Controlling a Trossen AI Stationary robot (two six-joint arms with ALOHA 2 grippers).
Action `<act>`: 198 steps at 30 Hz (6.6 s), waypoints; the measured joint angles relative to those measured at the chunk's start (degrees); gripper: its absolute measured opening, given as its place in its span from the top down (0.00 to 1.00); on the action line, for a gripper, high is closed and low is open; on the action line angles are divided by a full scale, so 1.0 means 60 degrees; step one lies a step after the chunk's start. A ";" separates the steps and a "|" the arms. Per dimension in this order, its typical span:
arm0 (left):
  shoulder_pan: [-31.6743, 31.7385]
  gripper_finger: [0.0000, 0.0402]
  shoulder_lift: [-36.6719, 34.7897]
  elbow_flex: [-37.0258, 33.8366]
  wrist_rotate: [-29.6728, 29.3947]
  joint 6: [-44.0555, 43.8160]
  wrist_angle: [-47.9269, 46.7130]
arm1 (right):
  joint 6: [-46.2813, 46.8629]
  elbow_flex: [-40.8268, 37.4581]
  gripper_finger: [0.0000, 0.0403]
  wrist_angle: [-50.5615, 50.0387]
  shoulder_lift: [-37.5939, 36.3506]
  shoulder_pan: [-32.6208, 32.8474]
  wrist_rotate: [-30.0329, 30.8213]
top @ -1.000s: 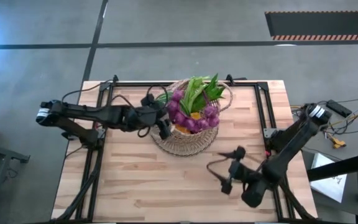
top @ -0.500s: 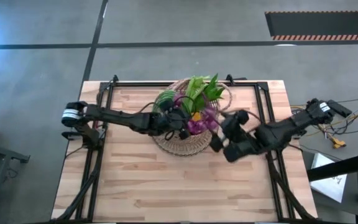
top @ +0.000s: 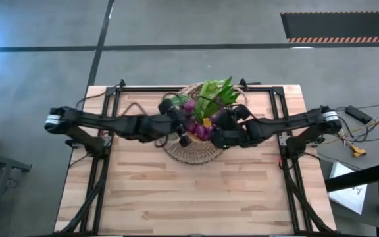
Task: Build produce basket
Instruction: Put the purple garlic into the basket, then return to Home Position
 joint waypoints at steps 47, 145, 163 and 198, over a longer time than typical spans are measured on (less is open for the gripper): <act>-0.5585 0.80 -0.2250 -0.6729 -0.2862 -0.4586 0.2916 | -0.1703 -0.8745 0.09 1.5292 -0.1549 0.6277 -0.3894; 0.1562 1.00 -1.2851 -1.1891 0.5784 0.0151 0.1898 | -0.4463 -1.2849 0.98 1.0383 -1.2169 0.1151 -0.7750; 0.1562 1.00 -1.1927 -1.1906 0.5762 -0.0073 0.1902 | -0.5478 -1.2852 0.98 0.9672 -1.2124 0.1055 -0.5394; 0.1562 1.00 -1.1346 -1.1909 0.5746 -0.0073 0.1902 | -0.5595 -1.2852 0.98 0.9083 -1.2599 -0.1286 -0.8902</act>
